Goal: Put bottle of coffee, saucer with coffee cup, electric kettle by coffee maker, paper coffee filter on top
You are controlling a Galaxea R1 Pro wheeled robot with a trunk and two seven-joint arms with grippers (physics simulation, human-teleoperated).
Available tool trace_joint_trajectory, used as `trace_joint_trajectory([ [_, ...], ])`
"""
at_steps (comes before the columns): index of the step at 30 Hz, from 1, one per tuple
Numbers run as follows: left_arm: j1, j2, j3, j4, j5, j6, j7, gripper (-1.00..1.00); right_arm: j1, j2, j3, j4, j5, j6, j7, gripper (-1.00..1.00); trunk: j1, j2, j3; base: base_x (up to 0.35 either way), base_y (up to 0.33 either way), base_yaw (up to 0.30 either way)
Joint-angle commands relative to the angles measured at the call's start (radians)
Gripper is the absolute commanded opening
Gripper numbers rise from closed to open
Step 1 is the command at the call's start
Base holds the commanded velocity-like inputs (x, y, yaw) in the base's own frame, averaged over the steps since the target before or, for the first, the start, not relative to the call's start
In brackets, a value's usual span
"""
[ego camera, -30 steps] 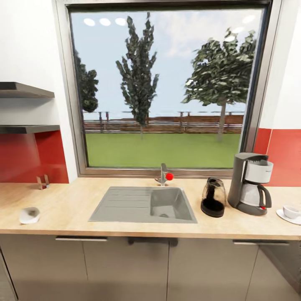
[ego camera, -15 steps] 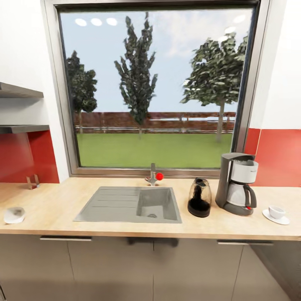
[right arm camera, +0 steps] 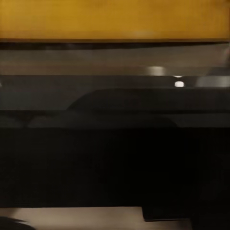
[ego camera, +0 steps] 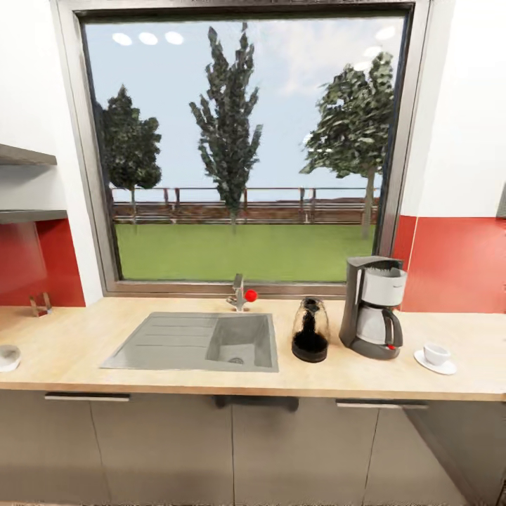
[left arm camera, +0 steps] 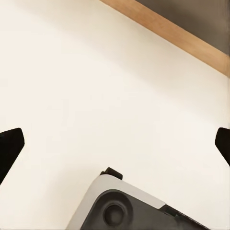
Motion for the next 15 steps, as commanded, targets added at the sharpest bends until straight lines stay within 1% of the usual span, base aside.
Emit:
trace_joint_trajectory([
  [1, 0.001, 0.001, -0.007, -0.001, 0.011, -0.002, -0.003, 1.00, -0.001, 0.000, 0.008, 0.003, -0.009, -0.006, 0.002, -1.00, 0.000, -0.001, 0.000, -0.119, -0.309, 0.000],
  [9, 0.001, 0.001, -0.007, -0.001, 0.011, -0.002, -0.004, 1.00, 0.005, 0.000, 0.008, 0.003, -0.007, -0.003, 0.019, -1.00, 0.000, -0.001, 0.000, -0.133, -0.309, 0.000],
  [15, 0.001, 0.001, -0.008, 0.002, 0.011, -0.002, -0.003, 1.00, 0.011, 0.000, 0.008, 0.003, -0.007, -0.003, 0.031, -1.00, 0.000, -0.001, 0.000, -0.164, -0.302, 0.000],
])
